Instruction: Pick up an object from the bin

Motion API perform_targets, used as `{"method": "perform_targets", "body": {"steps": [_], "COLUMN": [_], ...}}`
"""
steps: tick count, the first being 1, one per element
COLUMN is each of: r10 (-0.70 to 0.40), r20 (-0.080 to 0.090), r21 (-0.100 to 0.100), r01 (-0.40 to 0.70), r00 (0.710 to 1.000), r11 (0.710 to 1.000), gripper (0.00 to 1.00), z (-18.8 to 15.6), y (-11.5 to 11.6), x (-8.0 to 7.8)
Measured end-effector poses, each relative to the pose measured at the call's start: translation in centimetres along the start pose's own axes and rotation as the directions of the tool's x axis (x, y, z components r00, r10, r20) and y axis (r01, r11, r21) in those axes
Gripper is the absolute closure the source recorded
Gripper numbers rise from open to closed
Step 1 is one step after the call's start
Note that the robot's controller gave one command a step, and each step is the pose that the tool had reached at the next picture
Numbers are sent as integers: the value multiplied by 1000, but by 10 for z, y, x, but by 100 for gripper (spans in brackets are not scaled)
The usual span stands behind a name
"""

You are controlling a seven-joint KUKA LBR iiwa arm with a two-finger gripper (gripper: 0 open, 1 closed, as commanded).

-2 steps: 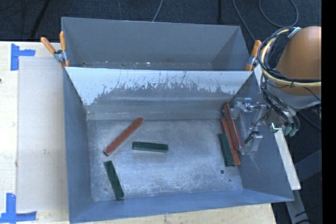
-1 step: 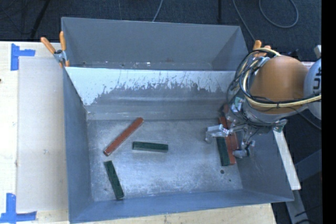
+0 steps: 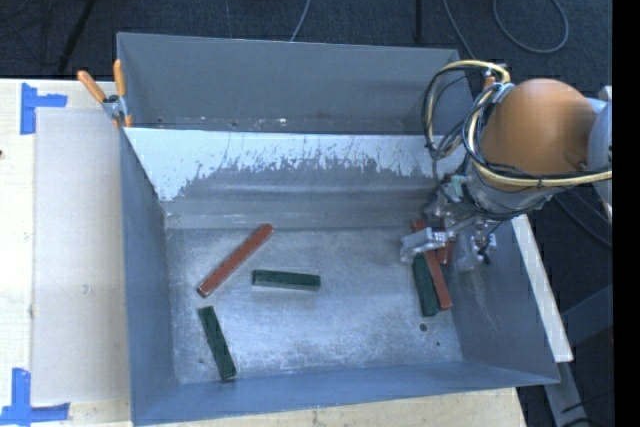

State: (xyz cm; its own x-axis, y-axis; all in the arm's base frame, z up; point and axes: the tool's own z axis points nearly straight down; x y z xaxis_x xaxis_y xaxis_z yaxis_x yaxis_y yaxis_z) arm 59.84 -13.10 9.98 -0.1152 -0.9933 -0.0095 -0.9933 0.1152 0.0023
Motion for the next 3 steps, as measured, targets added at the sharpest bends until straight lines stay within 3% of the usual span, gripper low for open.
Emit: {"method": "perform_targets", "body": {"steps": [1,2,3], "r10": [-158,-435,-627], "r20": [-2,3,5], "r21": [0,2,10], "r01": [158,435,627], "r00": [987,901,779], "r11": [987,901,779], "gripper": [0,0,0], "z": [-4,25,25], "y": [-10,-15,-5], "x": [-4,-6,-5]}}
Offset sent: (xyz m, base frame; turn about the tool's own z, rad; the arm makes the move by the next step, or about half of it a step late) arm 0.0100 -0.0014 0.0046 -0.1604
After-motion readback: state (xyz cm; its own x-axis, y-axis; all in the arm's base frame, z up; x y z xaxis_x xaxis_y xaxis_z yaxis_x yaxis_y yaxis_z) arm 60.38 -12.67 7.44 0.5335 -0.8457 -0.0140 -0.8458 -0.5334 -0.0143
